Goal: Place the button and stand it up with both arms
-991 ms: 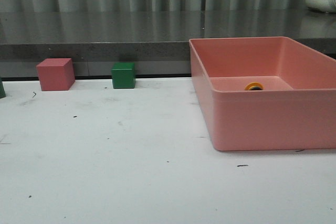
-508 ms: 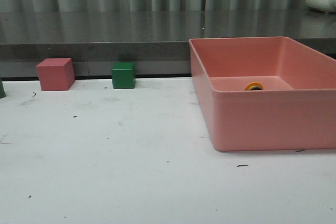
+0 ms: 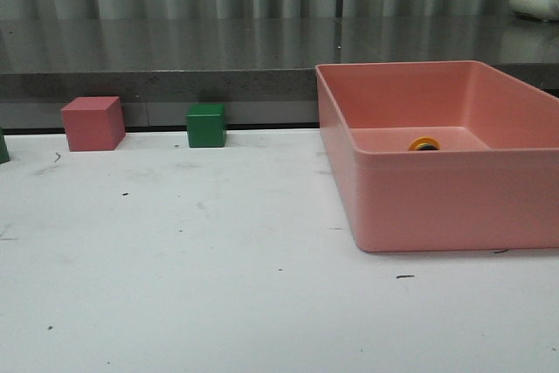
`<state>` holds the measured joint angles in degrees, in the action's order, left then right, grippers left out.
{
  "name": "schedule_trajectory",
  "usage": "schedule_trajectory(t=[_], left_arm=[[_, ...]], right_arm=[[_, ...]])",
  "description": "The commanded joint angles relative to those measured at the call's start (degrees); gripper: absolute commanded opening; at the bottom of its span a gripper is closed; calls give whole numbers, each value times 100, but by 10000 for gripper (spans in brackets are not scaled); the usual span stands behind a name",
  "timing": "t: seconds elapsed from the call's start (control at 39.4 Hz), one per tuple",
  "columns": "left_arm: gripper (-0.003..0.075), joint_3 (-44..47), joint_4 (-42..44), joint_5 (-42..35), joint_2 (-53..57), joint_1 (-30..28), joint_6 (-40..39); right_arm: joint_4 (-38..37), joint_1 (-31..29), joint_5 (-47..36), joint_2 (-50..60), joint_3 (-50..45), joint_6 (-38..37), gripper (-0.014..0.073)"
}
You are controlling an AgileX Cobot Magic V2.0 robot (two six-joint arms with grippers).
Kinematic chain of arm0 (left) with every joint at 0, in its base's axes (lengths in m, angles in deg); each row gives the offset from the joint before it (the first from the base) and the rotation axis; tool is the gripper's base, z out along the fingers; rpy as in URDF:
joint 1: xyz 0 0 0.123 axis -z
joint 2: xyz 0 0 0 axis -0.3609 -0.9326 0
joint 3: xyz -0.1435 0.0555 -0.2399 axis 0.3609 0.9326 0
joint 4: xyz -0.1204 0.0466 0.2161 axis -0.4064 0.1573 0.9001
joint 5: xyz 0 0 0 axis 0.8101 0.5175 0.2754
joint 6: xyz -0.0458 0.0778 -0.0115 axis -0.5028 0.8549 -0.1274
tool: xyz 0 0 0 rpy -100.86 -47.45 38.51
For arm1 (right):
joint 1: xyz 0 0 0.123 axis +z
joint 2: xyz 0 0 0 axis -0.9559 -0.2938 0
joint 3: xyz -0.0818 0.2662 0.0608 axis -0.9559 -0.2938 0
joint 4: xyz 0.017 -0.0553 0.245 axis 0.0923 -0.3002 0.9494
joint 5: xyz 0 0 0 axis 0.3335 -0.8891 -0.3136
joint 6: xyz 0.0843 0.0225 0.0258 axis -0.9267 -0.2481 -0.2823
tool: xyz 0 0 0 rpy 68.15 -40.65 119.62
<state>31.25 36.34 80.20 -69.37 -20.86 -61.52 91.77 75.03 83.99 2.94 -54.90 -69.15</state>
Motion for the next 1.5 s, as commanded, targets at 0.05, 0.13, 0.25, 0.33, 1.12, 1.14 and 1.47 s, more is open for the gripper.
schedule_trajectory(t=[0.05,0.13,0.25,0.33,1.12,1.14,1.47], left_arm=[[-20,-951,82,753,-1071,-6,-17],[-20,-1246,82,1124,-1667,-6,-17],[-20,-1519,58,1128,-2356,-6,-17],[-20,-1533,44,1022,-2487,-6,-17],[629,-1533,44,819,-2539,-6,-17],[622,-1533,44,819,-2539,-6,-17],[617,-1533,44,819,-2539,-6,-17]], right_arm=[[9,-34,633,-1076,1081,32,-58],[9,-34,793,-1675,1418,32,-58],[9,-34,733,-2486,1680,32,-58],[9,-34,728,-2791,1728,32,-58],[20,75,-239,-5219,2484,27,643],[20,162,-186,-5465,2694,27,643],[63,1080,1311,-7842,4703,-101,643]])
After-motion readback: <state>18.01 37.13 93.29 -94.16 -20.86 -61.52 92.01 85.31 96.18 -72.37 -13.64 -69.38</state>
